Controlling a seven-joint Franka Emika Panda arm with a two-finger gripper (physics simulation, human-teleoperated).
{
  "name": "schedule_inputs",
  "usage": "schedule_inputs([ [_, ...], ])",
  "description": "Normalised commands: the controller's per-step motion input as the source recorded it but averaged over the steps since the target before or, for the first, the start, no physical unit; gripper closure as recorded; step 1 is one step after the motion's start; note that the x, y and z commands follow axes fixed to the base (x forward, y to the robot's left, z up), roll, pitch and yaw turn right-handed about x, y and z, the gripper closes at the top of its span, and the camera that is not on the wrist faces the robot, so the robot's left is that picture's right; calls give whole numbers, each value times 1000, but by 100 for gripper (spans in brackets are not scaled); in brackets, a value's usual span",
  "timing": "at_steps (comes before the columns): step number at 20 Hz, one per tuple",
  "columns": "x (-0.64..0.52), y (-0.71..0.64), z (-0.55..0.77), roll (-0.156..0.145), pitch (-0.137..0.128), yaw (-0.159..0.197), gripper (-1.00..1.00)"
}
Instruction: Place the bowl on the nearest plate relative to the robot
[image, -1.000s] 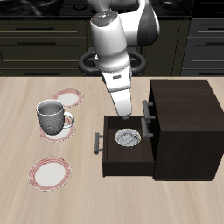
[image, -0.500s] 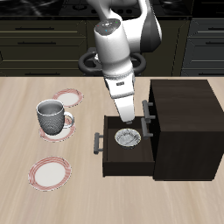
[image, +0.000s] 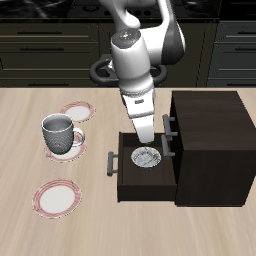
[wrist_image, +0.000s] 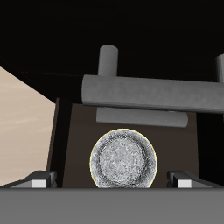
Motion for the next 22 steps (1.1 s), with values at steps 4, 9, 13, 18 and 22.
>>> schedule_inputs([
  [4,-163,-69,-135,-5,22,-14,-100],
  [9,-47,-180,-71,-23,-11,-20,-100],
  [13,64,-143,-55,-17,-17,-16,-100],
  [18,154,-59,-36,0,-17,14,-100],
  [22,84,137,153,34,-21,-10,-100],
])
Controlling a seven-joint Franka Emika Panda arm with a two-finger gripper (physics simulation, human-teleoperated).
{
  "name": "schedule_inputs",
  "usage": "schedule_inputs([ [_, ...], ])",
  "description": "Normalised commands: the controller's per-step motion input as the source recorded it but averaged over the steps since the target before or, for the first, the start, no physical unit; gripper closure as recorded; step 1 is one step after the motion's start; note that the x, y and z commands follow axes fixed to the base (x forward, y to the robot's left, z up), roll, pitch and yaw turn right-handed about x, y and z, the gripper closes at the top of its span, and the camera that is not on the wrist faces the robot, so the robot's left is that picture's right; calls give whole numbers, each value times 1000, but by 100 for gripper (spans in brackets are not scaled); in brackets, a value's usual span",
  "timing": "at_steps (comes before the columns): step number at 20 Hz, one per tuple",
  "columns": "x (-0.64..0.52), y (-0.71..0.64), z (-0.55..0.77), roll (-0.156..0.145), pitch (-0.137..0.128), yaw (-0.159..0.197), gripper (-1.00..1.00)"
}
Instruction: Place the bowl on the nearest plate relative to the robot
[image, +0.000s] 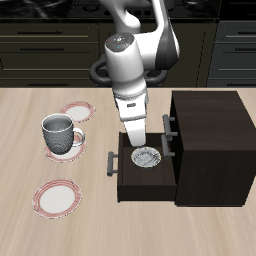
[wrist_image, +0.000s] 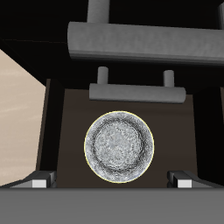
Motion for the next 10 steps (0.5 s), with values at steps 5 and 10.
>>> schedule_inputs([
  [5,35,251,-36,36,-2,17,-100],
  [10,-87,339,-431,42,67,10,-100],
])
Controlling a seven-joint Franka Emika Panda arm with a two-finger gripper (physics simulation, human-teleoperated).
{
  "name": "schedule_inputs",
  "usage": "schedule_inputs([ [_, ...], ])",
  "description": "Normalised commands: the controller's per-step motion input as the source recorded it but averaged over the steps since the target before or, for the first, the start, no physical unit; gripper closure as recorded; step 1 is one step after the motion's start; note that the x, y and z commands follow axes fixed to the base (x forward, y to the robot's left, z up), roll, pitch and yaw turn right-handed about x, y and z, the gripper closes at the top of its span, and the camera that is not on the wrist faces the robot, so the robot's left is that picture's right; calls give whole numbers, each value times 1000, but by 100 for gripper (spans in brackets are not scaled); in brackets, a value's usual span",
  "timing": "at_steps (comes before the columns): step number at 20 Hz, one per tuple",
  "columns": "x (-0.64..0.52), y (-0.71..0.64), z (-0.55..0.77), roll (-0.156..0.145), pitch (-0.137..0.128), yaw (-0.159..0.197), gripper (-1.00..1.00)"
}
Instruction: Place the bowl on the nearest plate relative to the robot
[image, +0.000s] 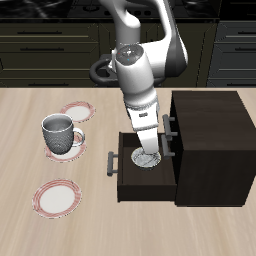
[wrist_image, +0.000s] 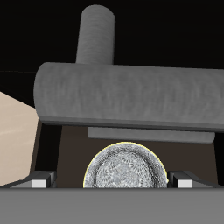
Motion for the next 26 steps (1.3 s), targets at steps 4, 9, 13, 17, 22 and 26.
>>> schedule_inputs([
  [4,-207,182,-332,27,51,2,-100],
  [9,-227,67,-451,18,74,-19,-100],
  [13,-138,-160,-668,-16,99,-72,-100],
  [17,-142,-181,-628,-19,93,-90,-100],
  [22,31,-235,-325,-69,147,-154,-100],
  [26,-5,-235,-110,-40,75,-191,100],
])
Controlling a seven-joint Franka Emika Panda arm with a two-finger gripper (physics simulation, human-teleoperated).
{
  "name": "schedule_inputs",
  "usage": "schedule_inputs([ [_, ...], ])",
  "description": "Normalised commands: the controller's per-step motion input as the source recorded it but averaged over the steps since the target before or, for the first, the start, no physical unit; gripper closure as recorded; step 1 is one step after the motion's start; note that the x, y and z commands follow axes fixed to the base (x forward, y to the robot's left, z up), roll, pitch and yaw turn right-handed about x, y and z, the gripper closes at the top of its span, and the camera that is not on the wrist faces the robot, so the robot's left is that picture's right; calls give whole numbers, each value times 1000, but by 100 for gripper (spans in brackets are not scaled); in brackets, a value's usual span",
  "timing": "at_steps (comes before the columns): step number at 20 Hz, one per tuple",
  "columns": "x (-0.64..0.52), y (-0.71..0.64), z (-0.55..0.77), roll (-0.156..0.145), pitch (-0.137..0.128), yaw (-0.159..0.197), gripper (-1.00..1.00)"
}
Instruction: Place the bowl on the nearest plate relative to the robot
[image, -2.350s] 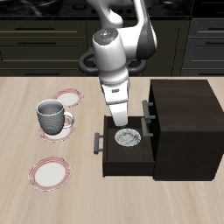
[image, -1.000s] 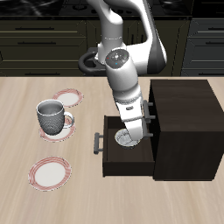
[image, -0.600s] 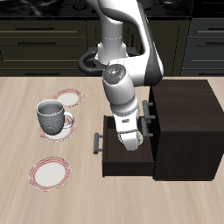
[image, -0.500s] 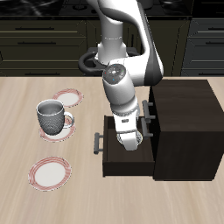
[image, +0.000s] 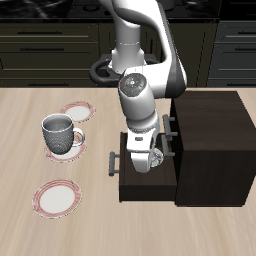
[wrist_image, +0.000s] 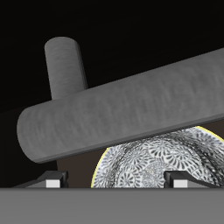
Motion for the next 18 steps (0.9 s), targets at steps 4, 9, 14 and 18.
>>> schedule_inputs([
  [4,89,-255,240,-37,-23,-148,100],
  [9,15,-55,126,-13,-14,-56,100],
  [14,54,-42,281,-22,-34,-76,100],
  [18,65,-24,153,-13,-28,-14,100],
])
